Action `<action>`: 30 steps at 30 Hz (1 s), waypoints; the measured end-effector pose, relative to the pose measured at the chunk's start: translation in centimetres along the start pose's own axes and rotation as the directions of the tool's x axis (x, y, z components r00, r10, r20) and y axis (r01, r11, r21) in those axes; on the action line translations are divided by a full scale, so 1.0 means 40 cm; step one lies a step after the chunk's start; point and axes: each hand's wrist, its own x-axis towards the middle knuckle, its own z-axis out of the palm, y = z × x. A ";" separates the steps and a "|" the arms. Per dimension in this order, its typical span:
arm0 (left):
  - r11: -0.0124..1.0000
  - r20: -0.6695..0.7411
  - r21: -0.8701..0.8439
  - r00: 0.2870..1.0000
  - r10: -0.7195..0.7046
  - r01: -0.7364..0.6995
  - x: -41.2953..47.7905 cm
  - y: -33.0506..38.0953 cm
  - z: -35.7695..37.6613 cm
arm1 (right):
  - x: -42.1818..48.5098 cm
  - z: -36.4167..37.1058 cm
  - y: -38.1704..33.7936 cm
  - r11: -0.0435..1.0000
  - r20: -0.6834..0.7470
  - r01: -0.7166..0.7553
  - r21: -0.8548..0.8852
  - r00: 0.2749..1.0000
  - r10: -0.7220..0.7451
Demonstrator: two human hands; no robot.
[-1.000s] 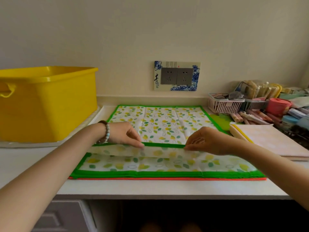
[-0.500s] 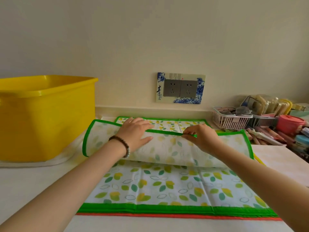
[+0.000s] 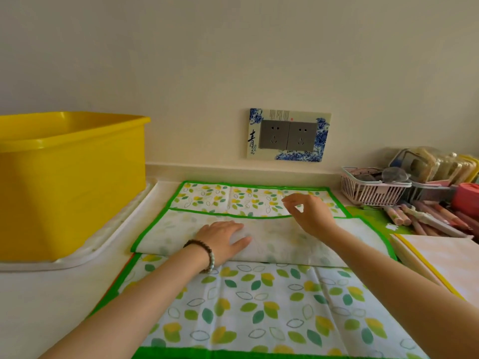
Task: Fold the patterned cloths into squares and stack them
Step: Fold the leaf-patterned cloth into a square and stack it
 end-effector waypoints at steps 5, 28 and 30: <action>0.998 0.005 -0.006 0.998 -0.063 0.063 0.013 -0.006 0.030 | -0.067 0.049 -0.071 0.996 0.107 0.080 0.032 0.991 -0.083; 0.996 0.033 0.057 0.997 -0.074 0.072 0.004 -0.012 0.048 | -0.160 -0.004 0.133 0.947 0.366 -0.106 -0.305 0.905 0.219; 0.996 0.029 0.059 0.997 -0.071 0.070 0.002 -0.010 0.046 | -0.169 -0.033 0.171 0.930 0.360 -0.147 -0.335 0.893 0.271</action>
